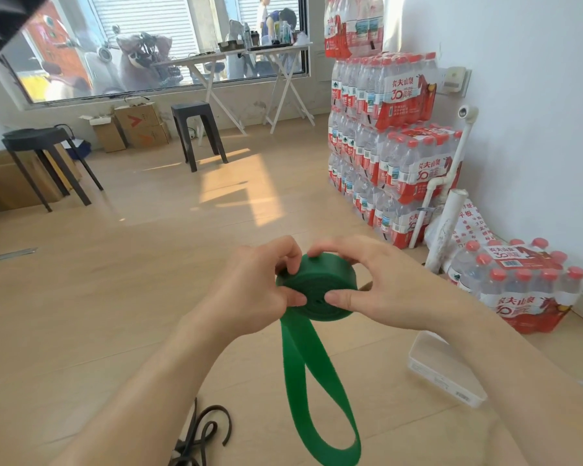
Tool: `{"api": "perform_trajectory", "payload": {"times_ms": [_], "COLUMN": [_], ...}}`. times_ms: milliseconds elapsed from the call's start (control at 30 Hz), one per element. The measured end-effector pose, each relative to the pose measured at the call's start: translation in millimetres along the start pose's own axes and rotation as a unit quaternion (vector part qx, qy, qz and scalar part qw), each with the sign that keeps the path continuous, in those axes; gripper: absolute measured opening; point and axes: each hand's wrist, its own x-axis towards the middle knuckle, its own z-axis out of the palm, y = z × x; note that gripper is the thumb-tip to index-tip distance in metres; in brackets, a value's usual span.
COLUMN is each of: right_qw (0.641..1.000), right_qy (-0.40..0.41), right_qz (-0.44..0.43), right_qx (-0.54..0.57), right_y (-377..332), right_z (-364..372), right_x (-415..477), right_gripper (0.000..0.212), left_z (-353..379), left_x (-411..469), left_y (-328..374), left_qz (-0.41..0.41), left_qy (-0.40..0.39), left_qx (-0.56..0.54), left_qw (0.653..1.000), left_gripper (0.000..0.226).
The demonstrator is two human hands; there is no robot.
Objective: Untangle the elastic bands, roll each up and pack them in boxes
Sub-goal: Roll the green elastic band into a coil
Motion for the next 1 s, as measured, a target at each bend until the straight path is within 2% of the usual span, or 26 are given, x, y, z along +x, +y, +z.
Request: {"api": "perform_trajectory", "payload": {"times_ms": [33,100,300,600,767,1000], "right_qw": [0.998,0.994,0.999,0.997,0.994,0.978], "right_qy": [0.004,0.003,0.016,0.075,0.061,0.061], "right_qz": [-0.007,-0.006,-0.007,0.0,0.013,0.03], "right_qx": [-0.061,-0.112,-0.041,0.027,0.089,0.198], "right_y": [-2.5,-6.7,-7.3,-1.2,0.9,0.3], "right_z": [-0.8,-0.1,10.3,8.8,2.6,-3.1], "right_x": [-0.4,-0.9,-0.8,-0.5,-3.4,-4.2], "right_gripper": [0.043,0.038,0.04,0.04,0.047,0.048], "left_z": [1.0,3.5,3.0,-3.9,-8.6,-8.9], "left_x": [-0.8,-1.6,-2.9,-0.6,-0.1,-1.1], "left_y": [1.5,4.3,6.1,9.6,5.9,0.9], "left_qz": [0.009,0.031,0.036,-0.004,-0.048,-0.037], "left_qy": [-0.01,-0.026,-0.012,0.034,0.012,-0.026], "left_qx": [0.03,0.078,0.089,-0.012,-0.17,-0.217], "left_qw": [0.999,0.996,0.995,0.999,0.984,0.975], "left_gripper": [0.044,0.043,0.043,0.04,0.032,0.036]}}
